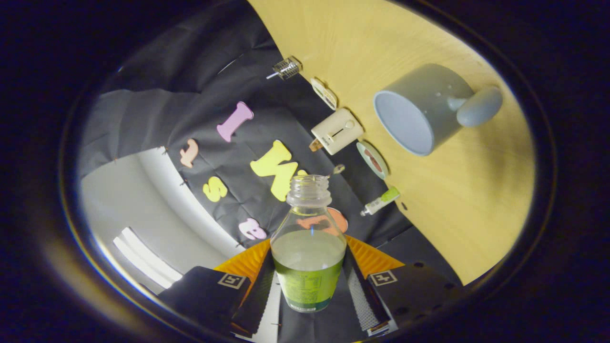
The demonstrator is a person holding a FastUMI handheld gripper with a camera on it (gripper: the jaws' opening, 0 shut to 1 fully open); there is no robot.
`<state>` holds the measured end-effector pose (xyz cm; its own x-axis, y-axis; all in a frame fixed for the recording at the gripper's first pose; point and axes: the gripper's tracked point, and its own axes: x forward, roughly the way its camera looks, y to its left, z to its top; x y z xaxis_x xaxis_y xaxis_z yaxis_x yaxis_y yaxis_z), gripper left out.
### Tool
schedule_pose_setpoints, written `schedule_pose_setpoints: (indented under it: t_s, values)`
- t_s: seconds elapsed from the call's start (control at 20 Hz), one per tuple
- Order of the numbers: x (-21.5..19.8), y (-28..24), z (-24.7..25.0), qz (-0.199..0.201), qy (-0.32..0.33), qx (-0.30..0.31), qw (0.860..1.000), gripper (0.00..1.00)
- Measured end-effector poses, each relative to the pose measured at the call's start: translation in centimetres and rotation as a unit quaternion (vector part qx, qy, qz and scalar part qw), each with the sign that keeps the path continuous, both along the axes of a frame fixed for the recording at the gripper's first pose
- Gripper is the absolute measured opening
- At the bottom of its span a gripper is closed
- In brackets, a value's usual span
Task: Take the bottle from table, then pour the juice into the cup, finally place the bottle on the coaster
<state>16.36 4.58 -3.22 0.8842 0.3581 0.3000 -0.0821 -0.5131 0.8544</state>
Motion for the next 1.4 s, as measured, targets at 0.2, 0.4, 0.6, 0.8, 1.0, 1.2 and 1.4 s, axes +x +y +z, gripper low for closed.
schedule_pose_setpoints:
  t_s: [0.2,0.4,0.6,0.8,1.0,1.2,1.4]
  values:
    - [0.0,1.1,-3.8,-0.006,0.039,-0.142,0.989,0.79]
    - [0.0,0.8,-6.1,-0.036,0.058,-0.256,0.964,0.79]
    - [0.2,0.7,-6.5,-0.064,0.039,-0.352,0.933,0.79]
    - [0.3,1.7,-6.7,-0.057,0.02,-0.44,0.896,0.8]
    - [0.4,1.7,-5.4,-0.086,0.005,-0.524,0.847,0.8]
    - [0.4,1.5,-3.0,-0.113,-0.038,-0.596,0.794,0.8]
    - [0.4,0.7,-1.7,-0.125,-0.053,-0.627,0.767,0.8]
